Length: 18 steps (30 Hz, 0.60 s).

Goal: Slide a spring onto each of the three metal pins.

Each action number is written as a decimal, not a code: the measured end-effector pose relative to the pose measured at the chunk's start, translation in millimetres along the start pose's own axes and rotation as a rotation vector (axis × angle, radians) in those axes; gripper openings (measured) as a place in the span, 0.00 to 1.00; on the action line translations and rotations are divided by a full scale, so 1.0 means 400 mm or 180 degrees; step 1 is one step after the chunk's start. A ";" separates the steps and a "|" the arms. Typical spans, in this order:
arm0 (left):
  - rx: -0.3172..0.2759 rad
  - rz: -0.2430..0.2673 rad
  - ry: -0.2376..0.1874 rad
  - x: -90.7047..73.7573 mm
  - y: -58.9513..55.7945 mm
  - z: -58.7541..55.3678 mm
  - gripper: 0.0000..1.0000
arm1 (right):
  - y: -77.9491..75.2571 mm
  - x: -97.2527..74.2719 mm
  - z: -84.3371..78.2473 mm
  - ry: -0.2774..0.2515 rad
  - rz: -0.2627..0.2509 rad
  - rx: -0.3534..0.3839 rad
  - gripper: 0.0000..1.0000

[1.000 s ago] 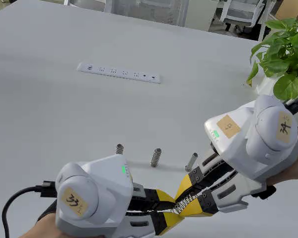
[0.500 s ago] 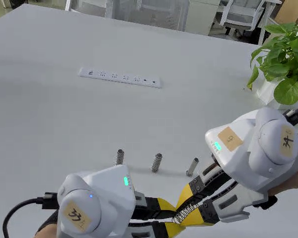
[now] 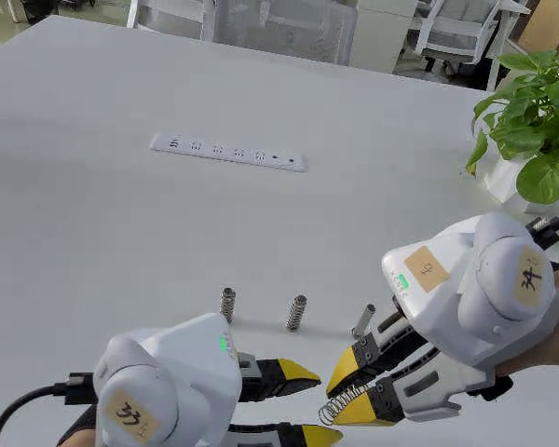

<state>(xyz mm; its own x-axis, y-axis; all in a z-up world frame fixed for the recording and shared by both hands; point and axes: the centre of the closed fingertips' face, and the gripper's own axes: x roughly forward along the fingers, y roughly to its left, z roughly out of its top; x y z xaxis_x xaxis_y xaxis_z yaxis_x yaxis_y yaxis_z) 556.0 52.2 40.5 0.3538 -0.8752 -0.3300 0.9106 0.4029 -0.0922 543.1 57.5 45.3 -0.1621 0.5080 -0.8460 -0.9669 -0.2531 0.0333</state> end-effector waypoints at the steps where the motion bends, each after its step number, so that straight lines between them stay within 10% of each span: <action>1: -0.0018 0.0050 -0.0010 -0.004 0.008 -0.004 0.31 | -0.005 0.000 -0.002 -0.0005 -0.0019 0.0024 0.07; 18: -0.0299 0.0862 0.0007 -0.096 0.140 -0.069 0.78 | -0.036 0.002 -0.083 0.0308 -0.0151 -0.0063 0.07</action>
<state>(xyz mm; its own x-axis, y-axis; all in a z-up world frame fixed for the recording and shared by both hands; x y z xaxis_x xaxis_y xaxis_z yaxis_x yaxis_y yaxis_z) 587.6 115.7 21.9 0.5810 -0.7317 -0.3565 0.7591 0.6451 -0.0870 563.4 34.2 26.4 -0.0956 0.4380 -0.8939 -0.9687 -0.2474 -0.0176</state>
